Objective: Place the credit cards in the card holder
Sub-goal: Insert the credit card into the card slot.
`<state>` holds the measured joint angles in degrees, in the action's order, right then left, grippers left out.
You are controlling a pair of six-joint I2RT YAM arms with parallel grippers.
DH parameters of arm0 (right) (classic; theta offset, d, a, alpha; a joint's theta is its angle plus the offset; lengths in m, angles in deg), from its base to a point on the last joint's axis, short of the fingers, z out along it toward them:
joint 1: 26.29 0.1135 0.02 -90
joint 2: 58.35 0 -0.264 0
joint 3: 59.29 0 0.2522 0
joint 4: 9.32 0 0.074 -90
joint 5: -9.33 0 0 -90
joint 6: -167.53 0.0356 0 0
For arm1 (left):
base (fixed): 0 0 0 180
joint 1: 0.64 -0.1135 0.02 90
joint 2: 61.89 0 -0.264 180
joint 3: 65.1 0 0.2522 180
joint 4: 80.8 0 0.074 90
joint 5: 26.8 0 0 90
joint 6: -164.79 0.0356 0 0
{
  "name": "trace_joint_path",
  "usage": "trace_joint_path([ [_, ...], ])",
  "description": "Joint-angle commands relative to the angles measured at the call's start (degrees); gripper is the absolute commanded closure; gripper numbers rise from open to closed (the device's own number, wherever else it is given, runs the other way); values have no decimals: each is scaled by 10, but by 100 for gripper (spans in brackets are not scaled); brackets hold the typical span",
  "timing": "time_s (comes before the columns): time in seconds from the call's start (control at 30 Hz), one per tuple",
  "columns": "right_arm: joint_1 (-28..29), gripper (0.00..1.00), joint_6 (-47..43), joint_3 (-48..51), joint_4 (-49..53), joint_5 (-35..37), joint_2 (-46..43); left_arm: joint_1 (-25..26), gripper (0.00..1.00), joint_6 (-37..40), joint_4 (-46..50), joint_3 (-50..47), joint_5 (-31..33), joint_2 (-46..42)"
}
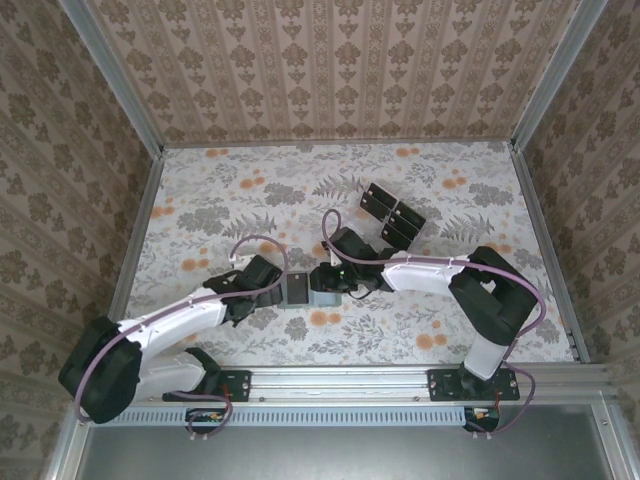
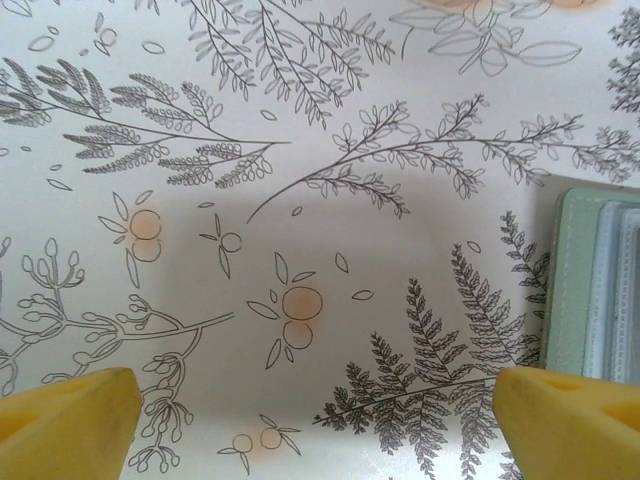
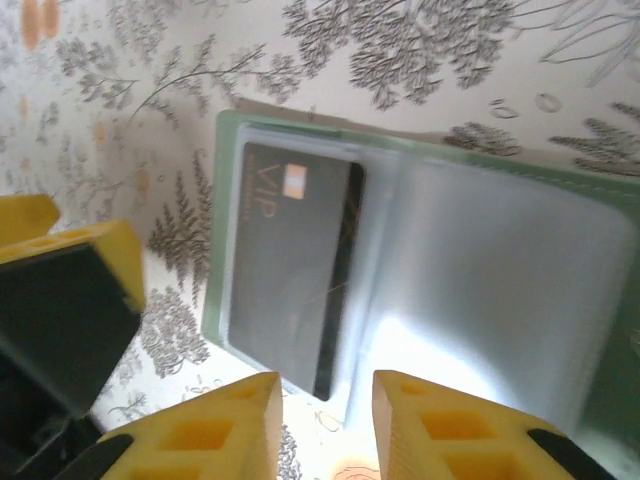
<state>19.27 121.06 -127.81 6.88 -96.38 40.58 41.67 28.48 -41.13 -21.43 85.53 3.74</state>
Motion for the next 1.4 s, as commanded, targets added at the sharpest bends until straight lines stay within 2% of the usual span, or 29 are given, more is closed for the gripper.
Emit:
trace_joint_path([
  [0.0, -3, 65, -62, -38, 84, 60, -23, -5, 0, 8, 19, -12, 12, -28],
  [0.2, -1, 65, -95, -77, 121, 65, -17, -4, 0, 11, 0, -26, 4, -71],
  [0.5, 9, 90, -73, -76, 88, 37, 9, -4, 0, 7, -2, -35, -4, -69],
  [0.63, 20, 97, -67, -83, 79, 27, 22, -4, 0, 5, -8, -37, -6, -63],
  [1.37, 46, 100, -32, -76, 39, 17, 80, -4, 0, 3, -24, -42, -15, -48],
])
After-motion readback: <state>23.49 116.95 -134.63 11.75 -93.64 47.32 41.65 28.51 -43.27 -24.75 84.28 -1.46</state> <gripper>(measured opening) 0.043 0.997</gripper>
